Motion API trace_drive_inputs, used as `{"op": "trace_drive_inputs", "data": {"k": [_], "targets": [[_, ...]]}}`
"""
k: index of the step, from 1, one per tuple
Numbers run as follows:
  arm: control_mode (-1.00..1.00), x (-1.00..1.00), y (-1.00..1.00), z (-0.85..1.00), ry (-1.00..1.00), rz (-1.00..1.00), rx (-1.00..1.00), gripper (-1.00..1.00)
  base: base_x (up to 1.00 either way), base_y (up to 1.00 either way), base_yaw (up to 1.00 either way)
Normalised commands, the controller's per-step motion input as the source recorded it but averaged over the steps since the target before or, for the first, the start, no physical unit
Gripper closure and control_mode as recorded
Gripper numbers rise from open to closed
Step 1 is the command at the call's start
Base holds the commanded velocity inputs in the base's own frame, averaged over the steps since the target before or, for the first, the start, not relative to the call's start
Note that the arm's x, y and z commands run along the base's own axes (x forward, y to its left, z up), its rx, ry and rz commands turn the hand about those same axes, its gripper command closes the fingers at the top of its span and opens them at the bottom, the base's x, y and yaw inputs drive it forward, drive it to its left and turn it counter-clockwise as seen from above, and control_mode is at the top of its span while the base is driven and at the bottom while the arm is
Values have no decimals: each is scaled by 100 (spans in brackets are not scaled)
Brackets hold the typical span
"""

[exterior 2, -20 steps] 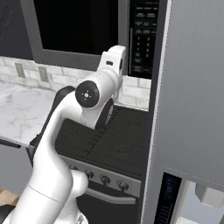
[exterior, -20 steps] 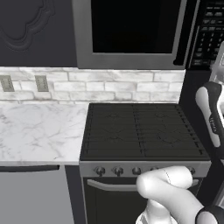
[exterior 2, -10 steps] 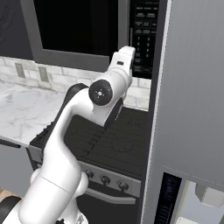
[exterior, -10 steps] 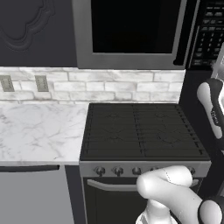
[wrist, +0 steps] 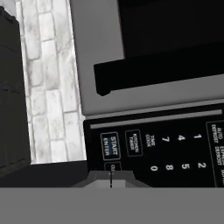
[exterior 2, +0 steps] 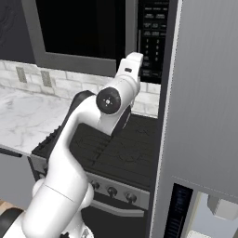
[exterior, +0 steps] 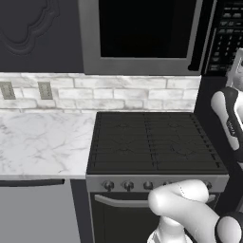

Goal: Place the bowl containing the bell pepper and carrot in the microwave. Close the microwave door and press the start button to microwave the meal.

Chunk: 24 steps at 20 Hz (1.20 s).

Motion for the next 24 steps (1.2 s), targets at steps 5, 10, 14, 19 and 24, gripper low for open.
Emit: {"op": "trace_drive_inputs", "data": {"k": [5,10,14,19,24], "targets": [[-100,20,0,-1,0,0,0,100,0,0,0],[-100,29,0,0,0,0,0,100,0,0,0],[-100,28,0,-3,0,0,0,100,0,0,0],[-100,23,0,-6,0,0,0,100,0,0,0],[-100,18,-10,-9,0,0,0,100,0,0,0]]}}
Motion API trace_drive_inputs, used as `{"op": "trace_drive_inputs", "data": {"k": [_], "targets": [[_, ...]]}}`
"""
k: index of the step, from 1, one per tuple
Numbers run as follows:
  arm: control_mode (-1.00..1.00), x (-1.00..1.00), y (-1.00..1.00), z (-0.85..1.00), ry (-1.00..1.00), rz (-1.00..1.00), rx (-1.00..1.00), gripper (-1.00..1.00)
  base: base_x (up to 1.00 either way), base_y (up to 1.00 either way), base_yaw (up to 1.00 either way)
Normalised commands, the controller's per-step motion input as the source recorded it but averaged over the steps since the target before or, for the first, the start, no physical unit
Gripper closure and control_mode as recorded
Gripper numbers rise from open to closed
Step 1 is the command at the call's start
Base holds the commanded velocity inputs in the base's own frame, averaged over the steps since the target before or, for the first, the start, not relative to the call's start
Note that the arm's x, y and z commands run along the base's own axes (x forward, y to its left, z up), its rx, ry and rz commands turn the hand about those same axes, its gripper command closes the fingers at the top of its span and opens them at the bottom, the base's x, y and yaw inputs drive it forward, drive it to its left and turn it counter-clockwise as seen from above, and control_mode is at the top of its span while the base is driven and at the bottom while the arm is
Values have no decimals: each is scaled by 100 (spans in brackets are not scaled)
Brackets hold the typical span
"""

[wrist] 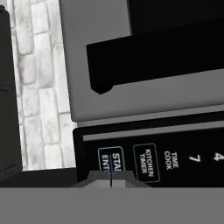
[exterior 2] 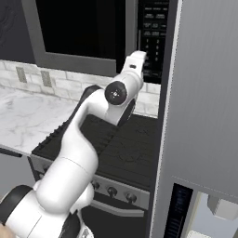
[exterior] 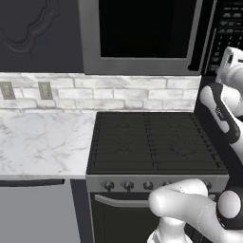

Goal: Place the bowl containing the bell pepper and carrot in the microwave. Close the microwave door and press the start button to microwave the meal.

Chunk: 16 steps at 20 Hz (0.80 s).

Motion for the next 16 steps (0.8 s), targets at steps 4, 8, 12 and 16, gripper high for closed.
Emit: {"op": "trace_drive_inputs", "data": {"k": [4,8,12,16], "targets": [[-100,20,-15,-7,0,0,1,100,0,0,0],[-100,23,-12,-5,0,0,1,100,0,0,0],[-100,24,-7,-1,0,0,1,100,0,0,0],[-100,23,-6,0,0,0,1,100,0,0,0]]}}
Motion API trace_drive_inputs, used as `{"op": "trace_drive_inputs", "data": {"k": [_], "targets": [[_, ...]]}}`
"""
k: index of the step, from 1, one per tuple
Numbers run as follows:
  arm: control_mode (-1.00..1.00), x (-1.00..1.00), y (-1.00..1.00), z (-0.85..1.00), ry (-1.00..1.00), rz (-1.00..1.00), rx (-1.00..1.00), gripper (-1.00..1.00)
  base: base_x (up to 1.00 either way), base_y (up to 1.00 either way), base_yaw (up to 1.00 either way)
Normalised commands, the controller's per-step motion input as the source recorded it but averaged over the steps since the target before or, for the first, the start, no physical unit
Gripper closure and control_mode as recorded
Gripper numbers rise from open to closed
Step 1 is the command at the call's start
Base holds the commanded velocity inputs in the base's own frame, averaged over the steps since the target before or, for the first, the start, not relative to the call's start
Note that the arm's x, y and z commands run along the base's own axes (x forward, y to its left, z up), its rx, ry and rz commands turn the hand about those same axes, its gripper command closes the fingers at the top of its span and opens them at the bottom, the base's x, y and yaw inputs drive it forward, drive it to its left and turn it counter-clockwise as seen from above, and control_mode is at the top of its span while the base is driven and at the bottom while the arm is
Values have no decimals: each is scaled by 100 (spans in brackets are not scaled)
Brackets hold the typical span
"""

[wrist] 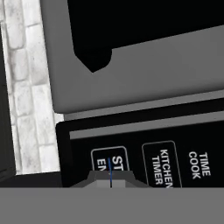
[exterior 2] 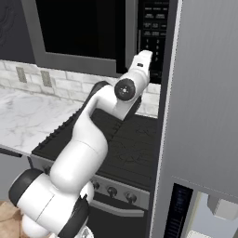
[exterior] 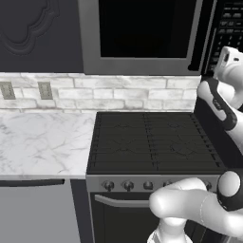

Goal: Place the bowl containing the bell pepper and carrot in the microwave. Close the microwave door and press the start button to microwave the meal.

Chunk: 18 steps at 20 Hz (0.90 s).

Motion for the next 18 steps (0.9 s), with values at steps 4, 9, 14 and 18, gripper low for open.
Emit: {"op": "trace_drive_inputs", "data": {"k": [4,9,14,18], "targets": [[-100,23,-9,-4,0,0,1,100,0,0,0],[-100,20,-9,-10,0,0,0,100,0,0,0],[-100,23,-3,-11,0,0,0,100,0,0,0],[-100,33,0,-21,0,0,0,100,0,0,0]]}}
